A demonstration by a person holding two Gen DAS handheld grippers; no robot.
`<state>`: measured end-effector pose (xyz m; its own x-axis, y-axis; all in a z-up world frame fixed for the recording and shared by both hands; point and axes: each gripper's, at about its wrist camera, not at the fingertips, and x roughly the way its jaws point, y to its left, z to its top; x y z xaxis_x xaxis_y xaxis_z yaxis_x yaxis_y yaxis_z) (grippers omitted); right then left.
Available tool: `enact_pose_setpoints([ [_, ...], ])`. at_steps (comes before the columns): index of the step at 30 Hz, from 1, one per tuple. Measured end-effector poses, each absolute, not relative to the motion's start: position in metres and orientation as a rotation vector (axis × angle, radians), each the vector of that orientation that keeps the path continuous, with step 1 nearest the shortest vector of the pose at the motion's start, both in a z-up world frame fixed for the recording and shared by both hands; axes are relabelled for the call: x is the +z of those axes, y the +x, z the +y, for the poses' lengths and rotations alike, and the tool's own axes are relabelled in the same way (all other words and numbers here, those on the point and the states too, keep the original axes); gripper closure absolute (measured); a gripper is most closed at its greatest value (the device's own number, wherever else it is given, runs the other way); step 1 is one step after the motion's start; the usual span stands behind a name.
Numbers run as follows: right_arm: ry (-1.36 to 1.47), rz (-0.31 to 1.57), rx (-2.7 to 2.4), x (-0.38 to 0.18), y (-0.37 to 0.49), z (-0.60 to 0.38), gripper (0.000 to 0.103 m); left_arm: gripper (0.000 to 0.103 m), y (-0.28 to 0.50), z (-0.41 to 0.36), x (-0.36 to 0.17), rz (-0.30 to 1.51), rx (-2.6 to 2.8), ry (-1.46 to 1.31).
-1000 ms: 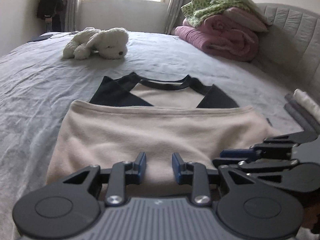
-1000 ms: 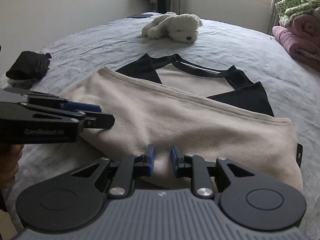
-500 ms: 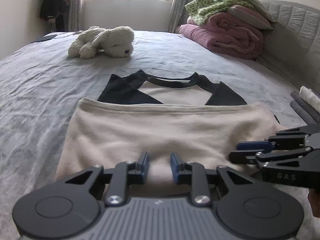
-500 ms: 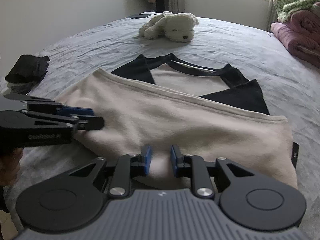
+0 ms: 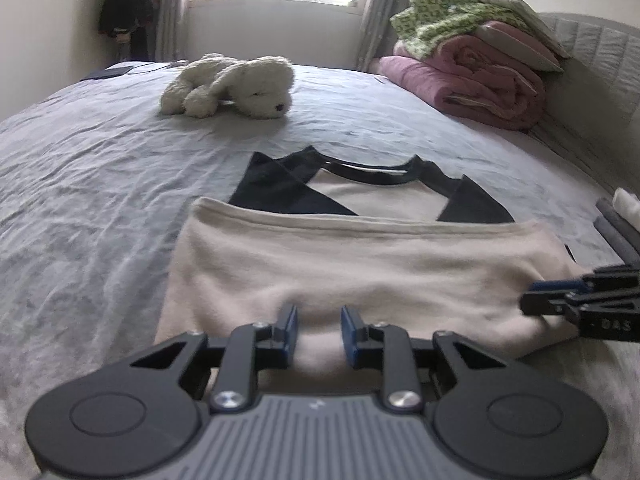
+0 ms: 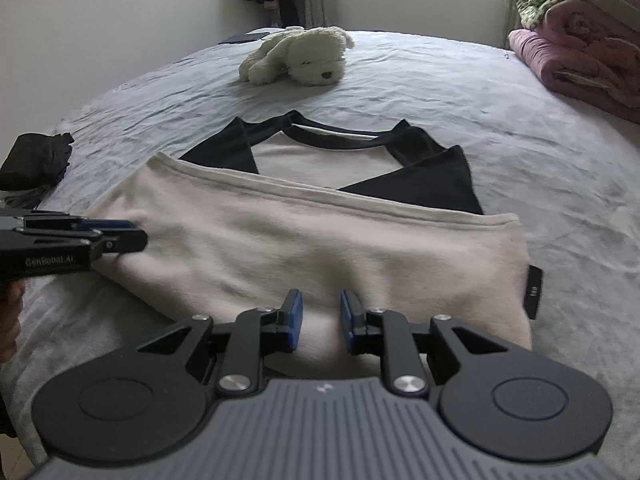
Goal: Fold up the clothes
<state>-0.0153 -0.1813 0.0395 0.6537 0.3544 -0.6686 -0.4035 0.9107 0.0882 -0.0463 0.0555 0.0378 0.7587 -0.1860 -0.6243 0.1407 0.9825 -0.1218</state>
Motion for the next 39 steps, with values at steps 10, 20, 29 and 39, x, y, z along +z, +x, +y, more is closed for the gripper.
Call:
enact_pose_setpoints([
  [10,-0.055,0.745,0.375,0.041,-0.018,-0.197,0.078,0.077,-0.050,0.064,0.035,0.672,-0.133,-0.015],
  [20,-0.026,0.754,0.298,0.042,-0.023,-0.230,0.073,0.071,-0.055,0.088,0.032,0.656,-0.036,-0.014],
  [29,0.030,0.808,0.234,0.035,-0.026,-0.257,0.073,0.071,-0.054,0.107,0.031,0.655,0.000,-0.055],
  [39,0.008,0.858,0.187,0.032,-0.022,-0.257,0.068,0.066,-0.035,0.127,0.036,0.680,0.028,-0.139],
])
